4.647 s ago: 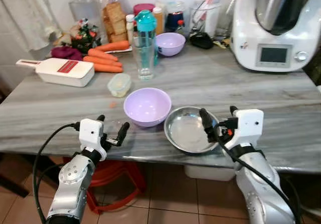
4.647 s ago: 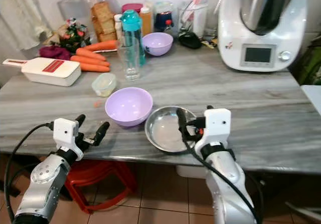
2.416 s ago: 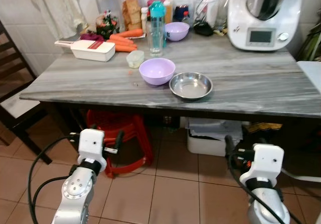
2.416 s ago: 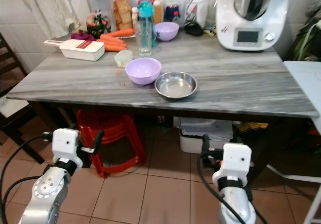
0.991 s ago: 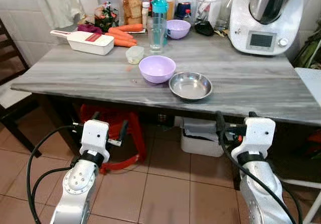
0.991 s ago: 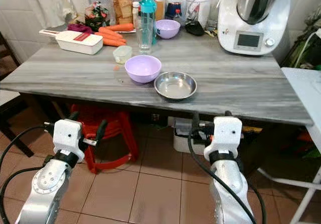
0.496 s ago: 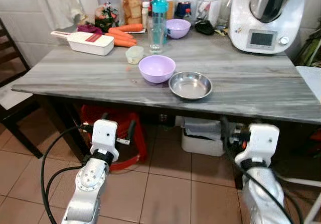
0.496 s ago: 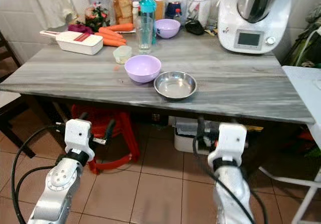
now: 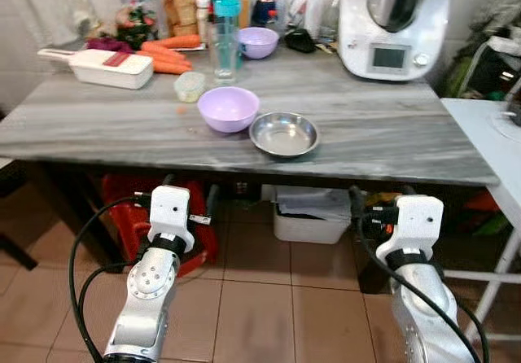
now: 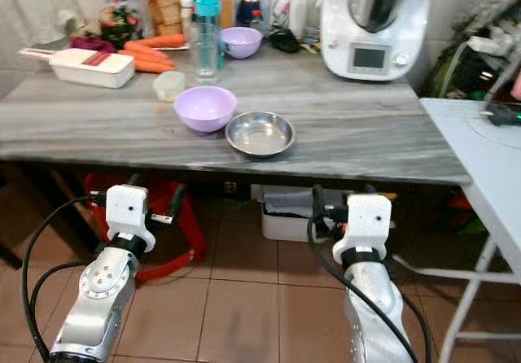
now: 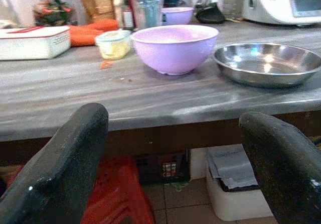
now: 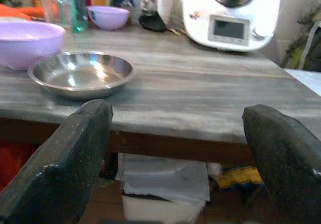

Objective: Setting the table

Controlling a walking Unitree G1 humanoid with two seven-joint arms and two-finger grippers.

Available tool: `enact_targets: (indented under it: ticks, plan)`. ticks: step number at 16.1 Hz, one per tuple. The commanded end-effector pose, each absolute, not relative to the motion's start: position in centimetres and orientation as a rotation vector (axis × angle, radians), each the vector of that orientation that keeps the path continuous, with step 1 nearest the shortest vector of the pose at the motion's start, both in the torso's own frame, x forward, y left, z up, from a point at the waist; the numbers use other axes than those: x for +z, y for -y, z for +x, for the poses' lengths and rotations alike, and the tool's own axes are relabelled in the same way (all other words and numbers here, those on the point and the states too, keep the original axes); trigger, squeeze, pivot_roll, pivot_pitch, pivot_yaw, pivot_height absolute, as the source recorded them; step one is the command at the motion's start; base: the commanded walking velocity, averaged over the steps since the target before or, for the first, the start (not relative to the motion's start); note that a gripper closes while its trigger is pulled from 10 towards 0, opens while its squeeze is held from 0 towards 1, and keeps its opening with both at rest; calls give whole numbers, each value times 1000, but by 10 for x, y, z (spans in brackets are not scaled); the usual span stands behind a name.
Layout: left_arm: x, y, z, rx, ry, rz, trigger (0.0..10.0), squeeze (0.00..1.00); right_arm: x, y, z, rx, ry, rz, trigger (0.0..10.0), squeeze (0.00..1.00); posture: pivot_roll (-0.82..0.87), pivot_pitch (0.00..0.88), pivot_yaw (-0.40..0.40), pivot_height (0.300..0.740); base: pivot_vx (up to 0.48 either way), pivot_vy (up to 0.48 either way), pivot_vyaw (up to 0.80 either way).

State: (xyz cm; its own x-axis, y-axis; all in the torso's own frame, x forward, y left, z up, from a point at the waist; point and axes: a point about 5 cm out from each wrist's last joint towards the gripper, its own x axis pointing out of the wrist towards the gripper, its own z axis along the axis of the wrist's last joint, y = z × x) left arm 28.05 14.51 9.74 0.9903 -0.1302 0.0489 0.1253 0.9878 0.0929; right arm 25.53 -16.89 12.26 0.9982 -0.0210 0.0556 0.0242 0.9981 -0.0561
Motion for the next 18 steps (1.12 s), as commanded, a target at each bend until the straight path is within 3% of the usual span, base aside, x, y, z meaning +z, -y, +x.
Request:
enact_targets:
  ticks: [1,9,18]
  plan:
    - [98,-146,280,-113,55,84,10000,0,121,169,258,-28,54,-44,10000,0,-28,0,-29,740,0,0,0]
    - [98,-136,294,-133,32,94,10000,0,123,169,252,-71,59,-38,10000,0,-117,0,0,740,0,0,0]
    - [103,-137,303,-88,45,80,10000,0,135,177,270,-92,101,-37,10000,0,-106,0,7,740,-264,0,0]
